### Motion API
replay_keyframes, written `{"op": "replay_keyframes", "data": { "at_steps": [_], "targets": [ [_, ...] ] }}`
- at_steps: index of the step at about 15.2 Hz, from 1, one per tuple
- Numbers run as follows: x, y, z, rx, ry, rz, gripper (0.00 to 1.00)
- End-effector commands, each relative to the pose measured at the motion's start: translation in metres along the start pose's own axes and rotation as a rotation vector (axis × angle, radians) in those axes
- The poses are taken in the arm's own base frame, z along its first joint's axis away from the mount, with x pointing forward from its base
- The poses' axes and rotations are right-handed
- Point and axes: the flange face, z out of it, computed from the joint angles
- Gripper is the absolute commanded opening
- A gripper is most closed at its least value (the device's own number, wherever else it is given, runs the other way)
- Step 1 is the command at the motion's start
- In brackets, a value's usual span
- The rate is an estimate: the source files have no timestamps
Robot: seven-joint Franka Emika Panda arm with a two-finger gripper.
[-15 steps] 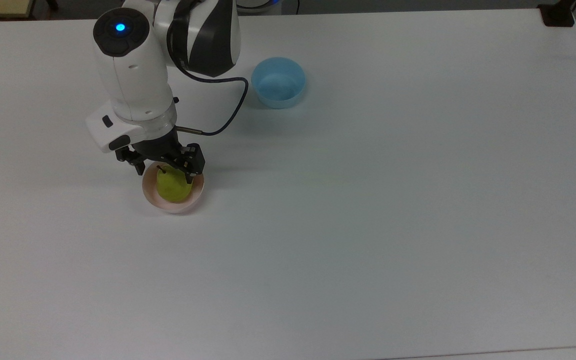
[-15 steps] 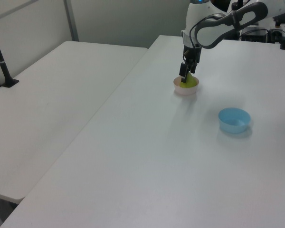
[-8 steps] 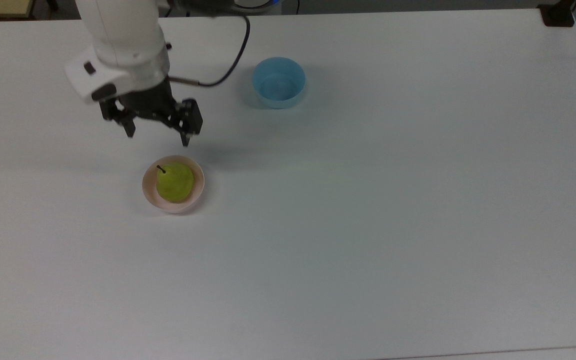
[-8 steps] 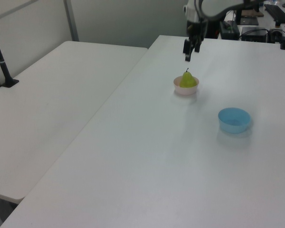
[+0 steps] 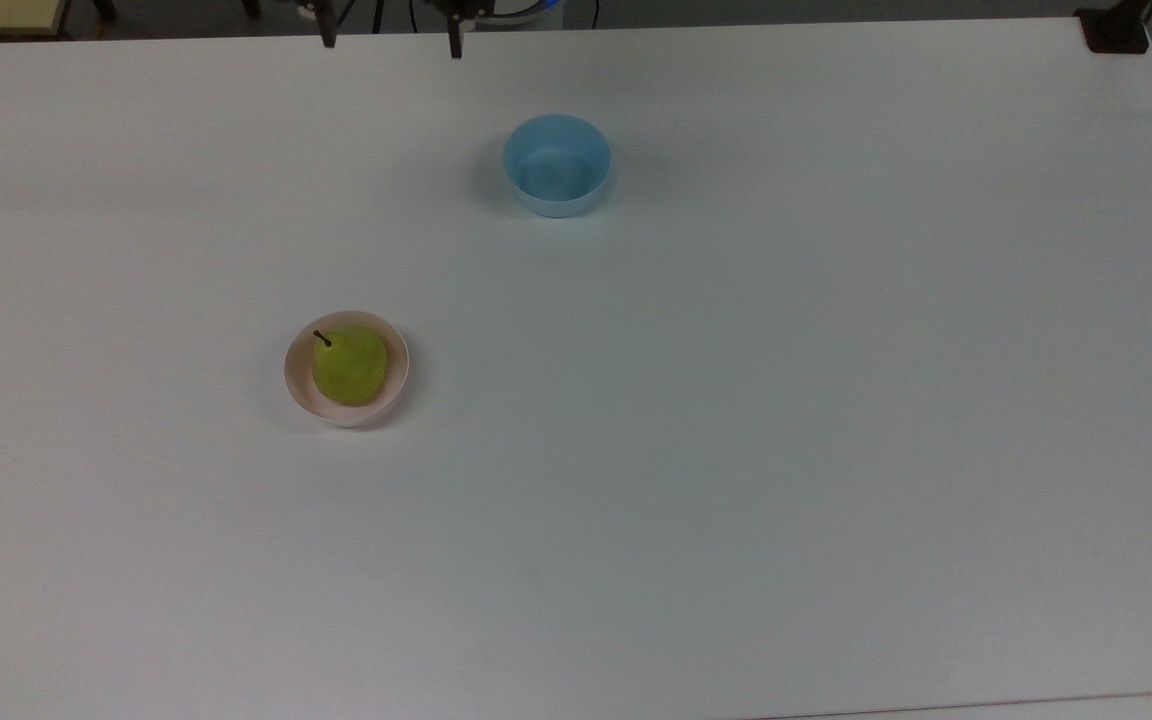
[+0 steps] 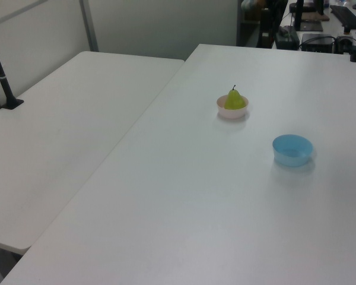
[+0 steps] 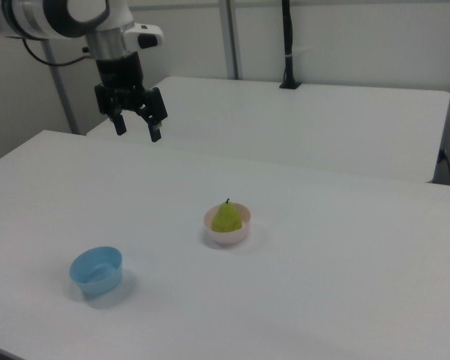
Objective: Place the pear in the bowl
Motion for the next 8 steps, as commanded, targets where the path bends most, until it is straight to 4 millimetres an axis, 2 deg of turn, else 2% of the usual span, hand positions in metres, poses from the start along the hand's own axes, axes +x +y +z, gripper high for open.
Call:
{"op": "replay_keyframes", "data": {
  "at_steps": [1, 4, 8],
  "targets": [
    [-0.006, -0.008, 0.008, 0.089, 0.008, -0.046, 1.0],
    [0.001, -0.01, 0.007, 0.118, 0.064, -0.039, 1.0],
    [0.0, -0.019, 0.007, 0.105, 0.056, -0.062, 1.0]
  ]
}}
